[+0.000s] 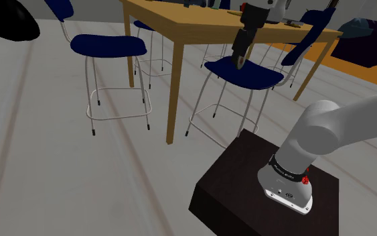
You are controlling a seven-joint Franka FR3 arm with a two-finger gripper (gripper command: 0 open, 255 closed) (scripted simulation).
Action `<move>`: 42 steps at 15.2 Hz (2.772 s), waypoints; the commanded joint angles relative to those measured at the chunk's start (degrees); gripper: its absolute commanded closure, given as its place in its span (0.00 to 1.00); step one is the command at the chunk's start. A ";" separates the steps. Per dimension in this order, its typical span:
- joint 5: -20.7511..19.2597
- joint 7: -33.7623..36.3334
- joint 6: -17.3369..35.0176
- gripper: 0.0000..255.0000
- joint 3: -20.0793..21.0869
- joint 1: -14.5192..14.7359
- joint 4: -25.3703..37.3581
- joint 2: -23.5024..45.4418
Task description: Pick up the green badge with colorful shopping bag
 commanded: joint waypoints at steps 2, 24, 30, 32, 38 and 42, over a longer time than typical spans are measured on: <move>-1.07 -4.46 -0.75 0.00 -2.03 0.63 -0.20 -0.39; -16.17 -100.75 -5.12 0.00 -42.34 19.21 28.12 30.50; -16.64 -99.99 -0.60 0.00 -42.58 18.85 23.07 29.94; -16.74 -99.82 0.59 0.00 -42.71 18.79 21.82 29.88; -16.55 -100.20 0.36 1.00 -42.93 18.81 22.48 30.33; -16.55 -100.22 0.34 1.00 -42.95 18.80 22.51 30.33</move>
